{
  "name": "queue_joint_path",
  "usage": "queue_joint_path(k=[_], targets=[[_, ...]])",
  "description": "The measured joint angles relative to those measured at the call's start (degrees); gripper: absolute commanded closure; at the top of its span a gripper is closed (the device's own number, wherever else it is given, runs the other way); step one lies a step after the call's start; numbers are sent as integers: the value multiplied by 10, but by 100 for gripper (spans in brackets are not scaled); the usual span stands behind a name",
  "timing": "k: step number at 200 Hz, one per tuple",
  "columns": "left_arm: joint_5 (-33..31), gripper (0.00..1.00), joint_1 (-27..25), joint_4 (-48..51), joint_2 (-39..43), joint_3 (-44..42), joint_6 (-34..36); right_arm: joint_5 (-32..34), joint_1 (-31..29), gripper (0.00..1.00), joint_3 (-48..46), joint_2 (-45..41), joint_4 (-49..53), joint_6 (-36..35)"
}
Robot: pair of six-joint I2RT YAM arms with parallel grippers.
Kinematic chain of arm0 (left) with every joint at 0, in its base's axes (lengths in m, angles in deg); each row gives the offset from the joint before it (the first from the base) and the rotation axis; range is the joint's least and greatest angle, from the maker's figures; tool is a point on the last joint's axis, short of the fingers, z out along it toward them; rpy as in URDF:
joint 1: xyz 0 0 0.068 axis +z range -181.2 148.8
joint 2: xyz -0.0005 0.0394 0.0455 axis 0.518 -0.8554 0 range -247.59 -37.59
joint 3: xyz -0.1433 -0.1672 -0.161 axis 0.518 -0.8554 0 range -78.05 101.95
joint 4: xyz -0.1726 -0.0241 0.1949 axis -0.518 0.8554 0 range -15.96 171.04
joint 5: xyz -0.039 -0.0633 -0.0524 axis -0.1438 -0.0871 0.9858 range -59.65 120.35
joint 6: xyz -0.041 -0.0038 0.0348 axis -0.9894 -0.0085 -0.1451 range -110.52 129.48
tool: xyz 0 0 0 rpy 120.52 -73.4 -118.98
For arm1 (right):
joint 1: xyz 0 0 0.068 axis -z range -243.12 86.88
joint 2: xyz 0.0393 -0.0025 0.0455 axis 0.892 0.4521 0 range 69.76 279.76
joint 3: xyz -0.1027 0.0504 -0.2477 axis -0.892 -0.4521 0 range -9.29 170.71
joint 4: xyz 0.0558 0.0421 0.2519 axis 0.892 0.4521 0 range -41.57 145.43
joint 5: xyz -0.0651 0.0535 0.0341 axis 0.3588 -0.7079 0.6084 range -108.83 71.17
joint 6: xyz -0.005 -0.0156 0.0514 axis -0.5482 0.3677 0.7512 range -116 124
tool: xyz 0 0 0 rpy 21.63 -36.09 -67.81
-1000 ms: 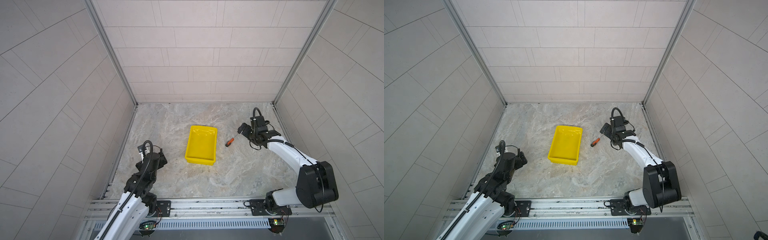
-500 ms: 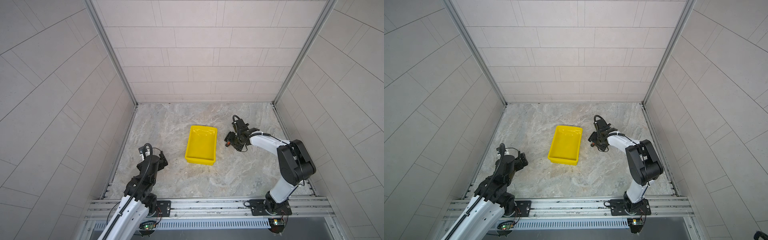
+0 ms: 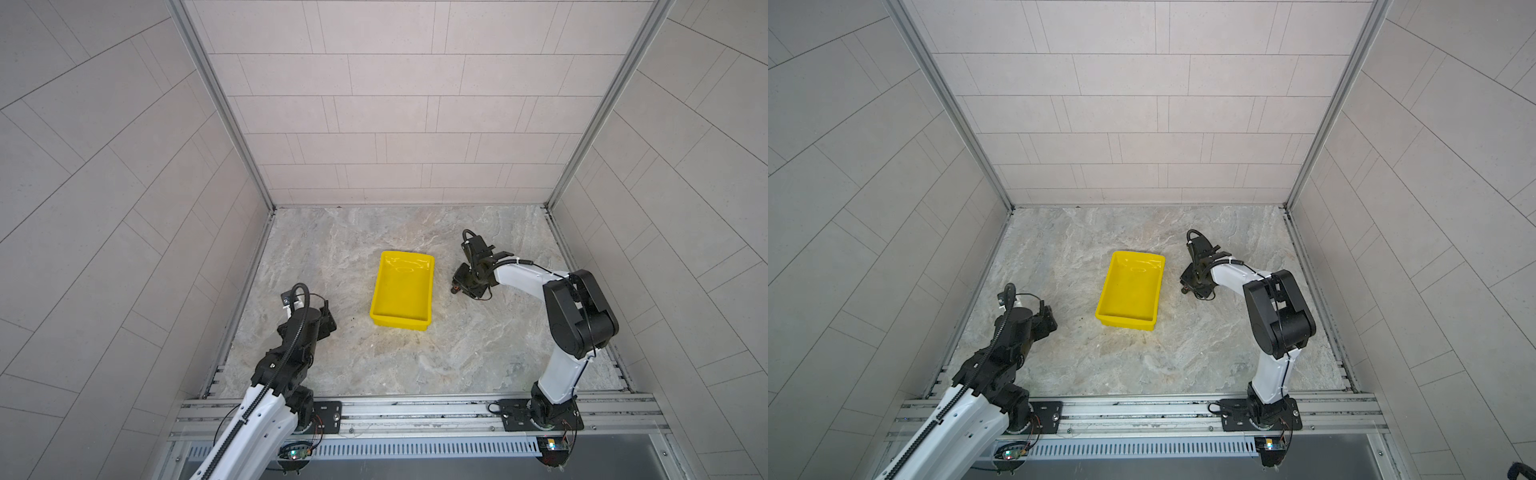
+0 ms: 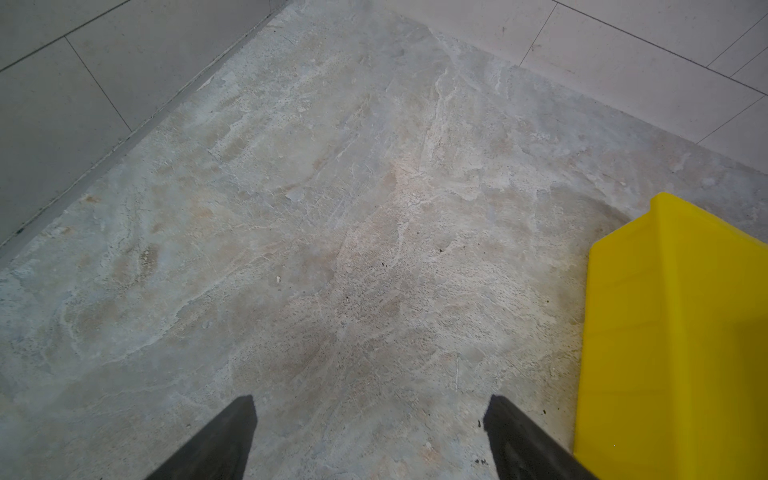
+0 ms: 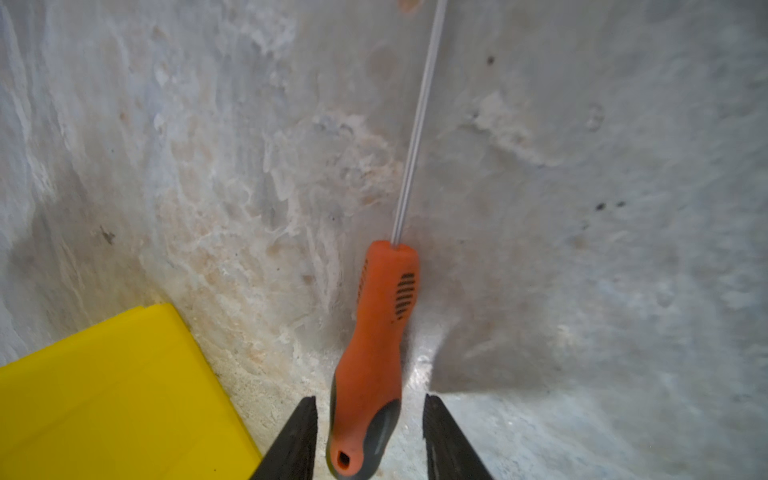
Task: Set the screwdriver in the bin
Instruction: 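Lower the right gripper over the orange screwdriver handle and close on it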
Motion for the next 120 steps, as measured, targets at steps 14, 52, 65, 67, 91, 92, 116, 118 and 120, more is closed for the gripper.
queue_joint_path(k=[14,52,65,67,91,92,116,118,120], targets=[[-1,8,0,-4,4,0,0,2,5,58,1,0,2,0],[-2,8,0,-6,3,0,0,6,7,58,1,13,-1,0],[-4,8,0,-6,3,0,0,3,8,57,7,19,-4,0],[-4,8,0,-6,4,0,0,2,8,57,9,20,-4,-1],[-5,8,0,-4,5,0,0,0,8,59,15,27,-8,-3],[-5,8,0,-4,5,0,0,0,8,59,15,27,-9,-3],[-6,8,0,0,14,0,-1,0,8,63,8,24,-14,-7],[-6,8,0,0,14,0,-1,0,8,63,6,23,-14,-6],[-6,8,0,0,15,0,-1,0,8,64,3,22,-17,-7]])
